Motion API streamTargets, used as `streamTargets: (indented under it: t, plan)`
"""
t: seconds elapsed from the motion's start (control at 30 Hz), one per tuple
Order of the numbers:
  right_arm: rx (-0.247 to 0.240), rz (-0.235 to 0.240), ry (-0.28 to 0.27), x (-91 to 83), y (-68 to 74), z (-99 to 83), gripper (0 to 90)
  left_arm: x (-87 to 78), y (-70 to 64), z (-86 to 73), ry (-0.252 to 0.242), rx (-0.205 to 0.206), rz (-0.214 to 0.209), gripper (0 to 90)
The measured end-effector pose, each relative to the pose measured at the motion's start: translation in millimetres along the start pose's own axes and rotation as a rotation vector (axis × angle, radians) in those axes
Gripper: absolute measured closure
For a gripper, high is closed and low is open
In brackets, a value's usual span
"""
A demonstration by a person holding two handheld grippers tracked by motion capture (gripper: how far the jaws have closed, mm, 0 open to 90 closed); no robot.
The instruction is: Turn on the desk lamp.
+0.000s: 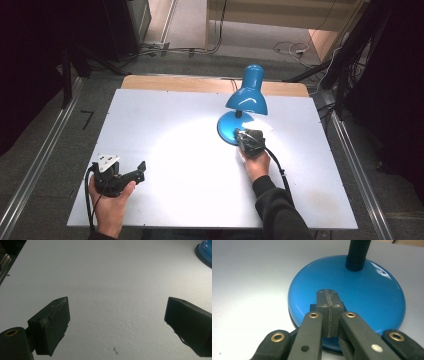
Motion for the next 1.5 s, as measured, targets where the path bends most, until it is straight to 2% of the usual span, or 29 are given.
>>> streamTargets:
  t: [0.5, 0.6, 0.73, 0.9, 1.03, 1.17, 1.2, 1.5]
  plan:
    - [0.009, 0.010, 0.017, -2.5, -6.7, 1.2, 87.8, 0.2, 1.0, 0.0, -0.004, -0.007, -0.001, 6.9]
    - [0.025, 0.019, 0.026, -3.9, -8.2, 1.8, 87.5, 0.4, 1.2, 0.1, -0.002, -0.007, -0.002, 6.8]
    - [0.021, 0.036, 0.029, -7.0, -8.4, 2.6, 80.6, 0.8, 0.9, 0.1, 0.000, -0.006, -0.001, 6.8]
    - [0.017, 0.058, 0.014, -15.5, -8.7, 6.4, 65.6, 0.4, 1.0, 0.0, -0.001, -0.005, 0.001, 6.9]
    - [0.022, 0.078, 0.015, -22.8, -9.5, 7.8, 59.0, 0.2, 0.9, 0.1, -0.002, -0.006, 0.003, 6.9]
    - [0.031, 0.087, 0.024, -27.2, -11.4, 7.8, 55.7, 0.0, 0.7, 0.2, -0.003, -0.006, 0.003, 6.9]
    - [0.038, 0.093, 0.034, -30.5, -13.1, 7.5, 52.4, -0.1, 0.9, 0.3, -0.003, -0.007, 0.003, 6.9]
    - [0.024, 0.106, 0.048, -49.7, -24.9, 1.0, 43.5, 0.3, 0.8, 0.2, -0.001, -0.004, 0.004, 6.9]
Point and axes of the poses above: each handheld gripper's, and its own axes: x roughly forward along the jaws, z roughly out of its top, y roughly to its left, the point moved 3 cm from there along x, roughly forward along the jaws, and after that the axes turned 5 degrees about z, right-handed, at the moved point
